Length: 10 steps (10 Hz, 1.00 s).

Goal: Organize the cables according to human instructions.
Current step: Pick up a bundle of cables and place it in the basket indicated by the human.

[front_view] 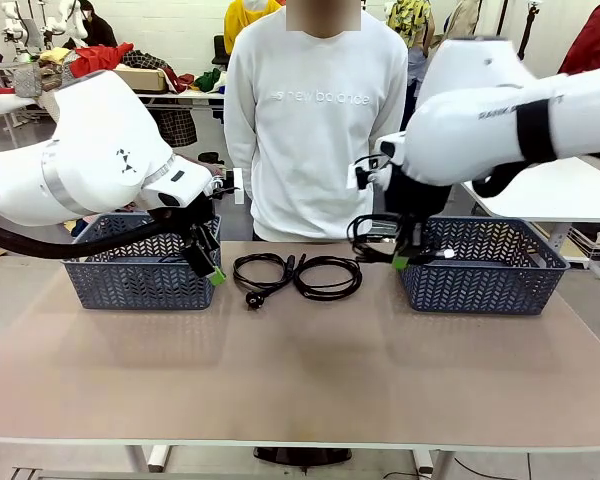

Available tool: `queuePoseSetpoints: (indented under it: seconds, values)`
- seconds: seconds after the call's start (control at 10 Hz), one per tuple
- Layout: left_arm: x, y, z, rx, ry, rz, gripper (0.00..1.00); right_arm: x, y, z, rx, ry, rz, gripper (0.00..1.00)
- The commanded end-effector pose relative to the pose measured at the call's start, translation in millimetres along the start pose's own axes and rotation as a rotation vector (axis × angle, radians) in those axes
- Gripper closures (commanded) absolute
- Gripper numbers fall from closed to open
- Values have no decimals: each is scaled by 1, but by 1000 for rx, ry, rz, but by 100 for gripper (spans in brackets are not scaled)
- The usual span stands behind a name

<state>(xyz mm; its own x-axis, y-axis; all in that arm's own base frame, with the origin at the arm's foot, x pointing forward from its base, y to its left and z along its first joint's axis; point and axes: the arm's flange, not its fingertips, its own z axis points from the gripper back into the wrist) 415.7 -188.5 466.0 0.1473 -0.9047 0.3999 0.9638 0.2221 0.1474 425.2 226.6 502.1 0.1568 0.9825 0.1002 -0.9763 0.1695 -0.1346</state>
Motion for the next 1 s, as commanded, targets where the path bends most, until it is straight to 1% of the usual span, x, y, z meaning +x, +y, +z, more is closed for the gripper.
queuePoseSetpoints:
  seconds: [0.0, 0.1, 0.3, 0.4, 0.8, 0.9]
  values:
    - [-1, 0, 1, 1, 1, 2, 0, -20, -25, 14, -37, 34, 35, 100]
    - [-1, 0, 1, 1, 1, 2, 0, -29, -37, 16, -33, 34, 49, 100]
    - [-1, 0, 1, 1, 1, 2, 0, -35, -51, 17, -69, 27, 26, 100]
    - [-1, 0, 1, 1, 1, 2, 0, -34, -35, 17, -37, 25, 16, 100]
    - [-1, 0, 1, 1, 1, 2, 0, -34, -35, 17, -37, 25, 16, 100]
    - [-1, 0, 1, 1, 1, 2, 0, -32, -39, 15, -35, 31, 20, 89]
